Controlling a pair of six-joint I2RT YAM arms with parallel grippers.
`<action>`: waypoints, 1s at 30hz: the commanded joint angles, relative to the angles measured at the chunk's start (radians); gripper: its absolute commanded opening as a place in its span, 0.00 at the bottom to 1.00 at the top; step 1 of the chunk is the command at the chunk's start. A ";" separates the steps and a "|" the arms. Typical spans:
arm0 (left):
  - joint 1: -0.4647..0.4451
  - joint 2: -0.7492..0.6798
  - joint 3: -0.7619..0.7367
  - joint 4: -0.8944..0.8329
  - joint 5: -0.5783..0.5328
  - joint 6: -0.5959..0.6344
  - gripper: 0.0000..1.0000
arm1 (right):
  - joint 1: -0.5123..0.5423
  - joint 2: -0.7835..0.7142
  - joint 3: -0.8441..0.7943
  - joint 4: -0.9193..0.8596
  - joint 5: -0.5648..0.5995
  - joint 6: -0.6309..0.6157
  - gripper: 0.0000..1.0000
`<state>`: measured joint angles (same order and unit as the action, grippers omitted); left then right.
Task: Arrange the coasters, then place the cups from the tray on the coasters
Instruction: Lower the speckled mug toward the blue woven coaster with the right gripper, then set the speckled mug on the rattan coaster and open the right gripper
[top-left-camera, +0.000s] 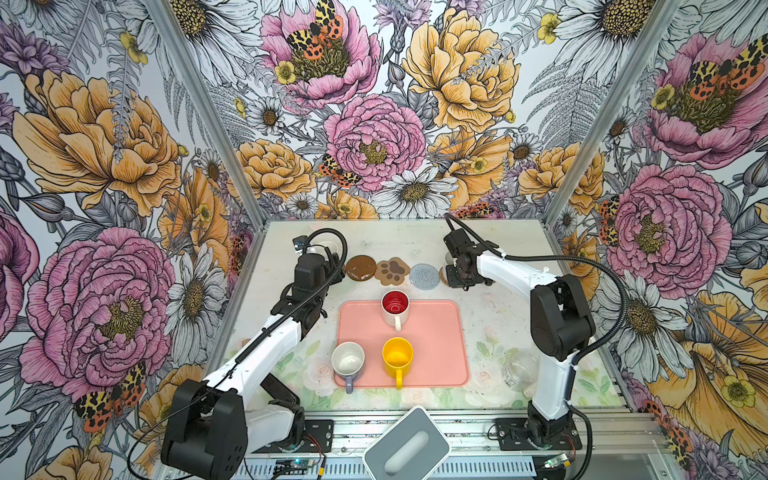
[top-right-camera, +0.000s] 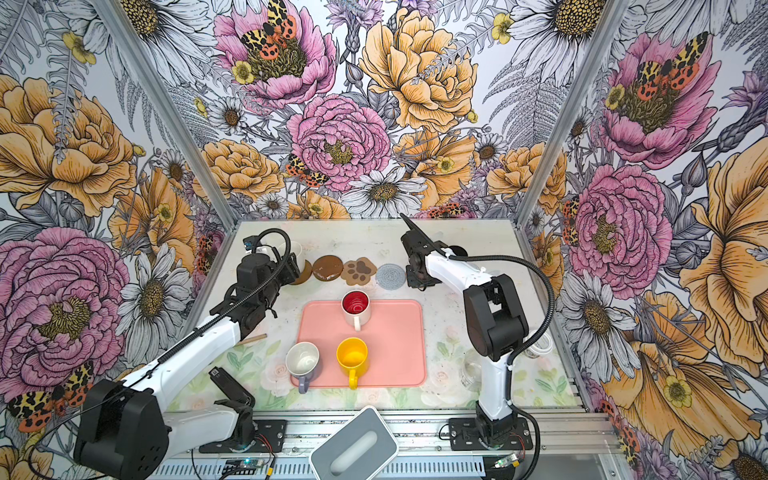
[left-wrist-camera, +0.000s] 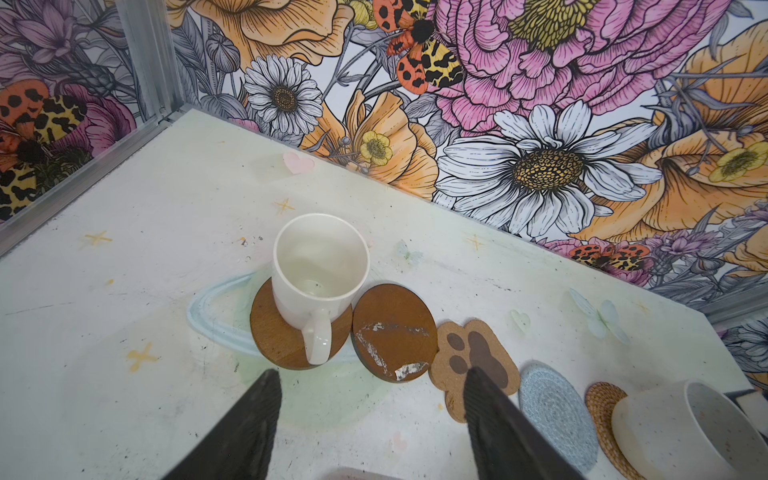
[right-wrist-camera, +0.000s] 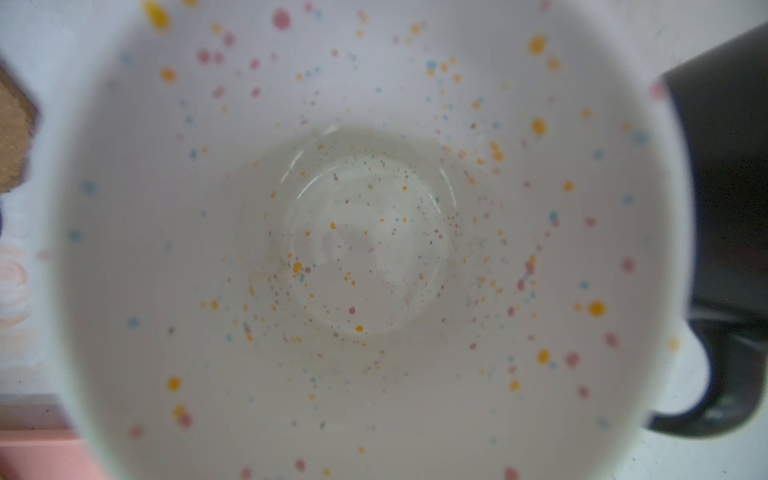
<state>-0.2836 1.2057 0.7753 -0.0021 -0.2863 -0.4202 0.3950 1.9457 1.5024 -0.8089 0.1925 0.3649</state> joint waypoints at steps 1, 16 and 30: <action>0.012 -0.017 -0.007 0.007 0.004 -0.002 0.71 | -0.002 -0.003 0.055 0.073 0.053 0.003 0.00; 0.012 -0.019 -0.010 0.006 0.005 -0.001 0.71 | -0.010 0.015 0.053 0.088 0.056 0.006 0.00; 0.013 -0.021 -0.010 0.004 0.005 -0.003 0.71 | -0.018 0.012 0.032 0.100 0.058 0.010 0.00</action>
<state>-0.2829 1.2057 0.7753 -0.0021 -0.2863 -0.4202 0.3847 1.9652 1.5047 -0.7746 0.2100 0.3656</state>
